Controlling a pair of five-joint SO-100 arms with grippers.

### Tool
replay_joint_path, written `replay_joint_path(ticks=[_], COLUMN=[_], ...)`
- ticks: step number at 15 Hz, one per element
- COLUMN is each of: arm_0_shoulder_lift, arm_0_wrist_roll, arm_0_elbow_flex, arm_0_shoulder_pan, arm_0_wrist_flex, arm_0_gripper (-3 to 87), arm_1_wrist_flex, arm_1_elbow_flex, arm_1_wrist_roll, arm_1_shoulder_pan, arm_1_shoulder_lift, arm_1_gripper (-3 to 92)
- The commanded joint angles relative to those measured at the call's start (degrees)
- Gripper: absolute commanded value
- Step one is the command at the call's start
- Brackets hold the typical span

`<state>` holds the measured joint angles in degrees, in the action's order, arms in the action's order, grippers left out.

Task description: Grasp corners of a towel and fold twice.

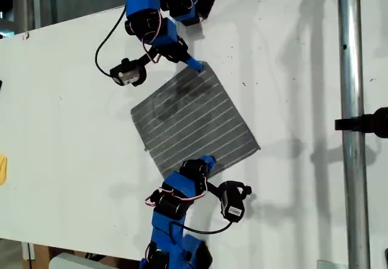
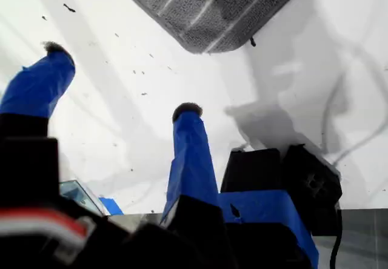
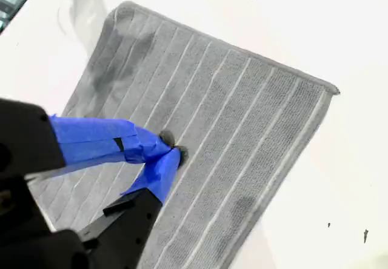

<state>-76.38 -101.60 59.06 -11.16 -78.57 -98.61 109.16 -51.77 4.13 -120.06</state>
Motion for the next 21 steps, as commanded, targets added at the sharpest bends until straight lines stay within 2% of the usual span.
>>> replay_joint_path(ticks=[1, 6, 9, 11, 13, 14, 16, 18, 19, 20, 21], arm_0_shoulder_lift=[-0.9, 0.4, 0.9, 1.1, 1.3, 1.6, 2.0, 2.3, 2.4, 2.4, 2.5], arm_0_wrist_roll=[-0.1, -1.4, -2.4, -2.9, -3.1, -3.3, -3.6, -3.8, -3.8, -3.8, -3.8], arm_0_elbow_flex=[-3.2, -4.3, -4.7, -4.7, -4.7, -4.7, -4.7, -4.7, -4.7, -4.7, -4.7], arm_0_shoulder_pan=[-1.3, -3.2, -3.9, -4.0, -4.0, -4.0, -4.0, -3.9, -3.9, -3.9, -3.9], arm_0_wrist_flex=[-1.1, -1.2, -1.6, -1.8, -1.8, -1.8, -1.7, -1.4, -1.3, -1.3, -1.3], arm_0_gripper=[-2.9, -2.9, -2.9, -2.9, -2.9, -2.9, -2.9, -2.9, -2.9, -2.9, -2.9], arm_1_wrist_flex=[6.2, 27.8, 35.5, 36.3, 37.0, 37.5, 37.8, 37.9, 36.8, 35.5, 32.1], arm_1_elbow_flex=[2.0, 21.4, 25.5, 25.6, 26.0, 26.3, 26.5, 26.5, 26.4, 26.0, 24.3], arm_1_wrist_roll=[0.3, 0.2, 0.7, 2.3, 2.5, 2.5, 2.4, 2.5, 1.8, 1.8, 1.1], arm_1_shoulder_pan=[1.5, -1.5, -5.9, -7.7, -8.7, -8.7, -7.7, -7.5, -8.3, -7.6, -6.6], arm_1_shoulder_lift=[3.5, 8.8, 12.9, 13.0, 13.0, 13.0, 12.8, 12.7, 12.1, 10.1, 7.1], arm_1_gripper=[35.5, 34.0, 33.6, 32.3, 21.5, 6.5, 0.1, 0.8, 12.8, 20.7, 23.8])
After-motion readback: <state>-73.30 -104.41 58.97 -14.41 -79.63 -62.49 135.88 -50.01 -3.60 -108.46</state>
